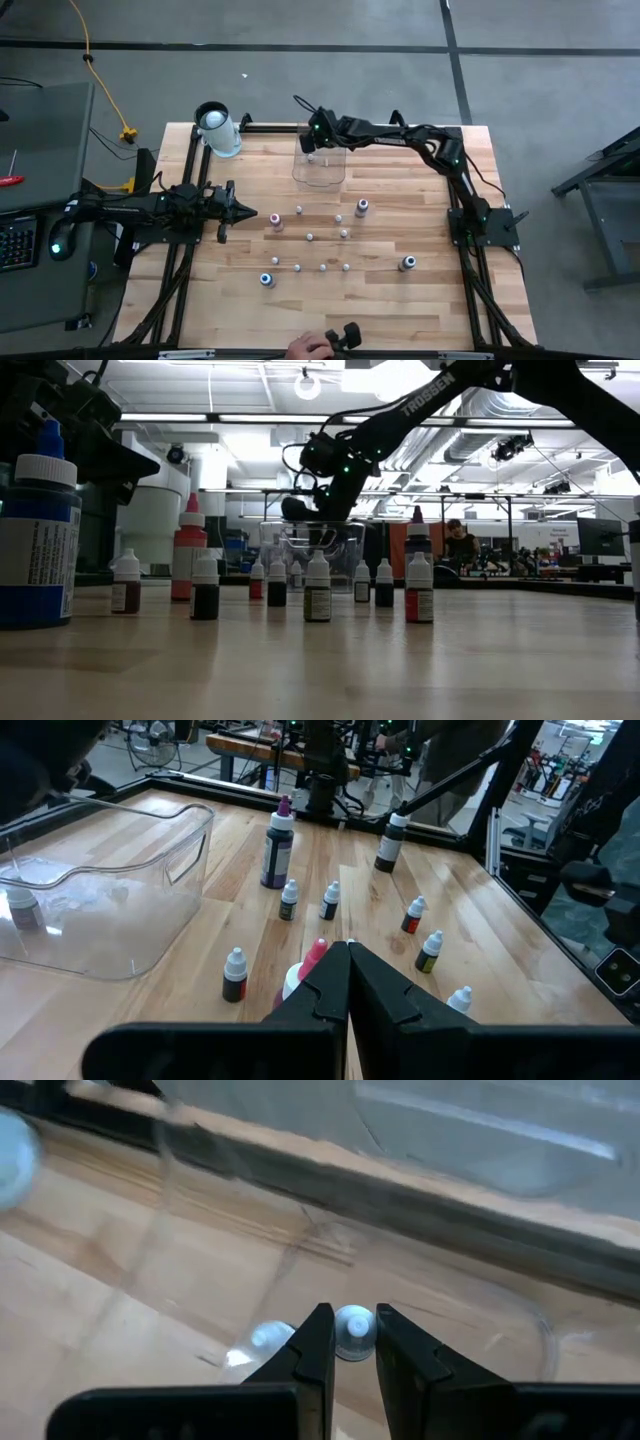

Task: Pick & Place food coloring
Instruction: Put the small blue food coloring bottle into the container

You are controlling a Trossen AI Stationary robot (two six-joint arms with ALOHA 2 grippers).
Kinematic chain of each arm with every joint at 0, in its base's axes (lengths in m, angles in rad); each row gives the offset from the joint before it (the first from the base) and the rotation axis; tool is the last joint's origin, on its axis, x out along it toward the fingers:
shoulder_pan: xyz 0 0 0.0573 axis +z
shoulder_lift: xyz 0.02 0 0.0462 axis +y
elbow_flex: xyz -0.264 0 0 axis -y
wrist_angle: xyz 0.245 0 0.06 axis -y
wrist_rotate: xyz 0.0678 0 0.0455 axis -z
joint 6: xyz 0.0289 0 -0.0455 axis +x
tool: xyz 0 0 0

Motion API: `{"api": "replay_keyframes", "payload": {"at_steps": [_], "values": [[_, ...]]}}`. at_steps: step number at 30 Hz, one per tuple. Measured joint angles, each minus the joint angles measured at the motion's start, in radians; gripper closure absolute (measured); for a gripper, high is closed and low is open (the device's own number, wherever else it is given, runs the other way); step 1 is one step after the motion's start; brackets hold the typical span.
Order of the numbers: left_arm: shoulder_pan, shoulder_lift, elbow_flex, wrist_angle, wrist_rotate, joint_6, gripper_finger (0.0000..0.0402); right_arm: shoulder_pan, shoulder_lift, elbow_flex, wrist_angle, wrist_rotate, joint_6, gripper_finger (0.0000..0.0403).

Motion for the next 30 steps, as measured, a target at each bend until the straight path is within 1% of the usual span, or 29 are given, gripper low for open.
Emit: {"api": "replay_keyframes", "payload": {"at_steps": [11,18,26,30], "values": [[0.000,0.000,0.000,0.000,0.000,0.000,0.0401,-0.006,0.003,0.000,-0.016,-0.013,-0.009,0.0358],[0.000,0.000,0.000,0.000,0.000,0.000,0.0401,-0.006,0.003,0.000,-0.017,-0.027,-0.012,0.0335],[0.000,0.000,0.000,0.000,0.000,0.000,0.0401,-0.006,0.003,0.000,-0.017,-0.043,-0.036,0.0346],[0.000,0.000,0.000,0.000,0.000,0.000,0.0401,-0.006,0.003,0.000,-0.017,-0.041,-0.038,0.0335]]}}
